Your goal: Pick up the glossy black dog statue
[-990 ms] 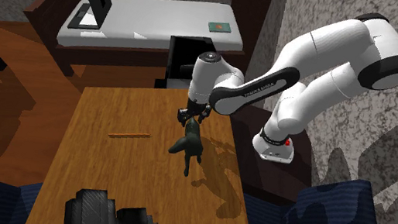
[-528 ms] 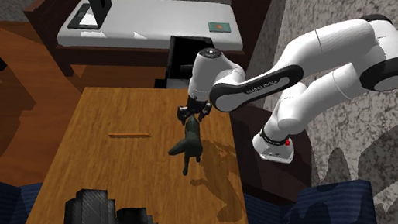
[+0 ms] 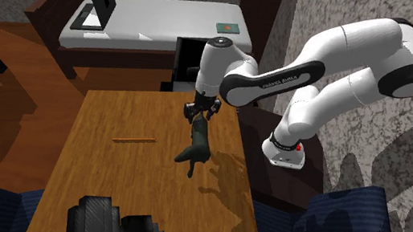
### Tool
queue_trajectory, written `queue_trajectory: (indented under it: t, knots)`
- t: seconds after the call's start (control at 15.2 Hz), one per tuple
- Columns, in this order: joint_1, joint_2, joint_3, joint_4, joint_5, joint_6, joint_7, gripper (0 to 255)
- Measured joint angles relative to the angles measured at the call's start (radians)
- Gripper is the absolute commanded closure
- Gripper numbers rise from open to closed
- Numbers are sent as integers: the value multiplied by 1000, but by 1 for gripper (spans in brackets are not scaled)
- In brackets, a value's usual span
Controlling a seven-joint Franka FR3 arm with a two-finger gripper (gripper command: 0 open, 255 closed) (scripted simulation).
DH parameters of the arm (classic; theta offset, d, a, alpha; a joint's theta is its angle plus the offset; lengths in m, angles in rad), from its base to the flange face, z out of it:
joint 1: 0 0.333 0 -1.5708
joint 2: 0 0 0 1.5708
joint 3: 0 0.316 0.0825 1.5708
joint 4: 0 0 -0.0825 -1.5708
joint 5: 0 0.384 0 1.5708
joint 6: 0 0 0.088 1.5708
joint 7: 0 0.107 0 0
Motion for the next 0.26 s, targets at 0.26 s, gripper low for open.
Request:
queue_trajectory:
  t: [0.26]
  knots:
    - [-1, -20, -8, 33, -8, -53, 8, 255]
